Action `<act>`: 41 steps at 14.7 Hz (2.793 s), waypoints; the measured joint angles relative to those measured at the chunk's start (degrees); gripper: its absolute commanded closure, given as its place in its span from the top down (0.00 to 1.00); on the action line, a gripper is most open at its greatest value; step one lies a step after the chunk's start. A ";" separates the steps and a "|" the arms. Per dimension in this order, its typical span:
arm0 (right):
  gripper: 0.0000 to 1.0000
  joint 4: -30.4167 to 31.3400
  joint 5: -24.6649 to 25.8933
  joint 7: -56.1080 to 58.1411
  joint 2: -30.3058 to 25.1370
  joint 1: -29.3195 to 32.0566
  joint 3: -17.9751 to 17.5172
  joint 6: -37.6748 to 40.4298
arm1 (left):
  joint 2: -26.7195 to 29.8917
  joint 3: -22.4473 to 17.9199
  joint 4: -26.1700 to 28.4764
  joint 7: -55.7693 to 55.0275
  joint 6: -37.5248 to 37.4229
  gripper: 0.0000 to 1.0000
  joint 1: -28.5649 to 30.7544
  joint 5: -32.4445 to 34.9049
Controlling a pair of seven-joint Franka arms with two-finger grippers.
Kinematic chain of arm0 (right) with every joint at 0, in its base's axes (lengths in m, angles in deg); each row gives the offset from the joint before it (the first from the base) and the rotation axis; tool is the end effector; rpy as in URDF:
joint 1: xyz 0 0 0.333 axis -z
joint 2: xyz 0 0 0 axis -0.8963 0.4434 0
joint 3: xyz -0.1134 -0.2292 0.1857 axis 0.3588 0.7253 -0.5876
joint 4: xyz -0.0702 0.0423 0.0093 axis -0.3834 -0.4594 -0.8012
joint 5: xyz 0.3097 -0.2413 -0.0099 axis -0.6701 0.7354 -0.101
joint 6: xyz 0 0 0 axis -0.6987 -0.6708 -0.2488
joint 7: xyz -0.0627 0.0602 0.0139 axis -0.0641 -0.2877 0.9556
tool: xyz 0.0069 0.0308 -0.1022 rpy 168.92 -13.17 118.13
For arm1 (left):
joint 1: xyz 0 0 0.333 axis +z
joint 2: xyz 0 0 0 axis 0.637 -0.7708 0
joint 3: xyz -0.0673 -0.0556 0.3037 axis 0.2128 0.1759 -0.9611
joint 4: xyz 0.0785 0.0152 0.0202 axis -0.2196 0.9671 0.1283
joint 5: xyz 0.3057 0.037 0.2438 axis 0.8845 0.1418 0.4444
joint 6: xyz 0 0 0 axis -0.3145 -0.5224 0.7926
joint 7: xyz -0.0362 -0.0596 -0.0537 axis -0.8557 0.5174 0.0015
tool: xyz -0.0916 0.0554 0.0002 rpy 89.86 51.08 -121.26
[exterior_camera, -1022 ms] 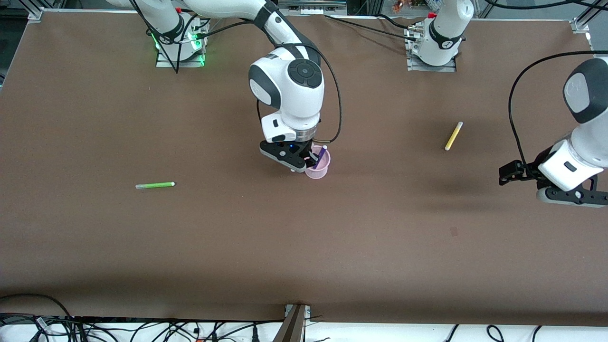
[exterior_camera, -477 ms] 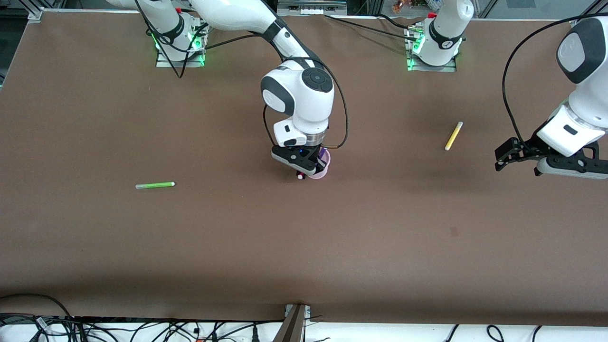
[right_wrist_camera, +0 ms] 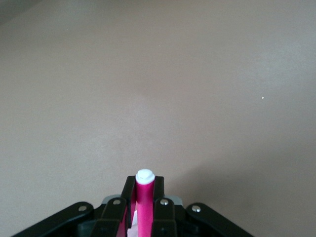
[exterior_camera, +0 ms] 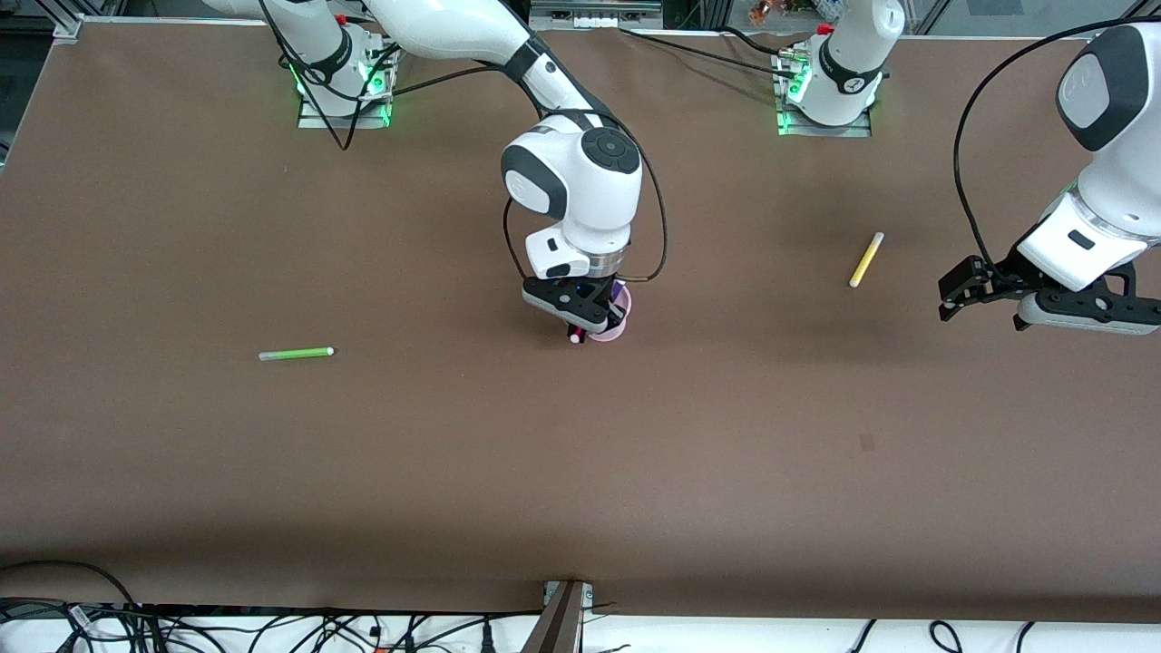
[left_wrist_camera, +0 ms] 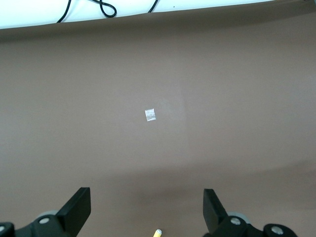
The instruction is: Organize pens into pink holder with both arms
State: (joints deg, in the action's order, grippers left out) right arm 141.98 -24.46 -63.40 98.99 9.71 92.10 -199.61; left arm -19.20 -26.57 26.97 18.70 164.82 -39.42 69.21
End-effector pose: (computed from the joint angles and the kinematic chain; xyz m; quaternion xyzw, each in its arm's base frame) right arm 0.5314 0.5464 0.3073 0.9567 -0.2265 0.1818 0.0173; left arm 0.5959 -0.0111 0.5152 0.9948 -0.0494 0.0884 0.0075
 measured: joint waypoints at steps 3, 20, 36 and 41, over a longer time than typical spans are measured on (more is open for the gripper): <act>0.01 0.00 0.75 -1.11 0.39 -0.56 -0.01 -0.08 | 0.00 0.02 0.03 -0.02 0.00 1.00 0.00 0.00; 1.00 -0.13 5.00 -2.14 0.49 -2.88 0.00 -0.09 | 0.00 0.03 0.12 -0.04 0.00 1.00 0.00 0.00; 1.00 -0.47 -11.43 32.27 -17.42 7.14 2.02 25.18 | 1.44 -0.01 0.05 -1.12 0.85 1.00 0.03 0.00; 1.00 2.86 -16.93 51.68 -25.97 8.30 8.31 35.03 | 1.59 0.29 -1.09 -5.85 0.89 1.00 0.02 0.00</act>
State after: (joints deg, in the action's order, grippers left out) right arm 144.84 -41.39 -11.73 73.02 18.02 100.41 -164.58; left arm -17.60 -26.28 25.88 12.86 165.71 -39.40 69.21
